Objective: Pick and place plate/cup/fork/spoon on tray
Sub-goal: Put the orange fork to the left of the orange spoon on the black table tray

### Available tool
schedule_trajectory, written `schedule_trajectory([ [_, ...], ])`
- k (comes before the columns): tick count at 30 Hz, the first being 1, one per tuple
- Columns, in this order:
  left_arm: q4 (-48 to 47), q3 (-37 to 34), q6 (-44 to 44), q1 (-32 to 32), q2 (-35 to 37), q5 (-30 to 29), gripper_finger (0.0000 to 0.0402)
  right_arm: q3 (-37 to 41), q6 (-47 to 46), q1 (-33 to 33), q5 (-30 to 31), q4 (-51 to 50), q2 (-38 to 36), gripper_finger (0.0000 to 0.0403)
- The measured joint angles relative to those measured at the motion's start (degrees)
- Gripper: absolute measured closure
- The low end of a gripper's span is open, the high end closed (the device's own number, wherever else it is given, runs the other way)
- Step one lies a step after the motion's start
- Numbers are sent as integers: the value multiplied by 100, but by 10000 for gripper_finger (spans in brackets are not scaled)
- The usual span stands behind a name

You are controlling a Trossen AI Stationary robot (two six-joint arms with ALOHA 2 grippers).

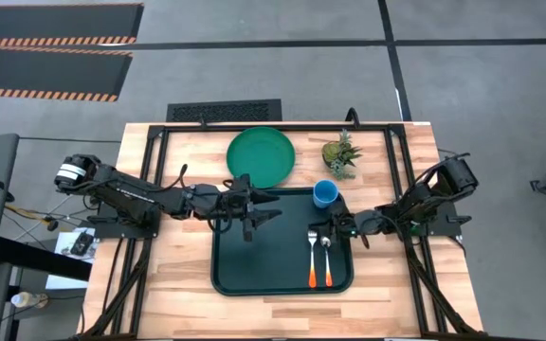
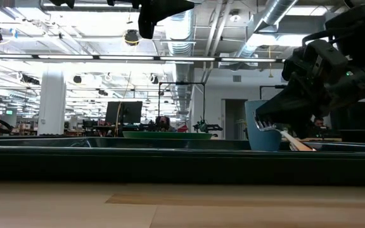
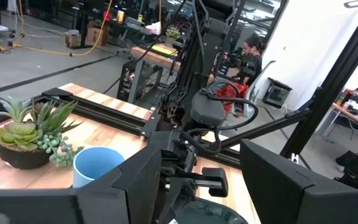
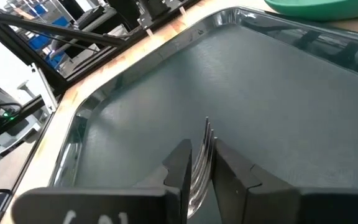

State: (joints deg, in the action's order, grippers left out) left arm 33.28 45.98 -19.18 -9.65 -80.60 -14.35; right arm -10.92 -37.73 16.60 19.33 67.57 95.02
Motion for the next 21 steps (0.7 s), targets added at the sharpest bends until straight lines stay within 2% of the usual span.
schedule_trajectory([
  [11, 0, 0, 0, 0, 0, 0, 198, 0, 5, 0, -1, -44, 0, 293],
  [21, 0, 0, -2, 0, 0, 0, 198, 0, -42, 0, 6, -50, 0, 225],
])
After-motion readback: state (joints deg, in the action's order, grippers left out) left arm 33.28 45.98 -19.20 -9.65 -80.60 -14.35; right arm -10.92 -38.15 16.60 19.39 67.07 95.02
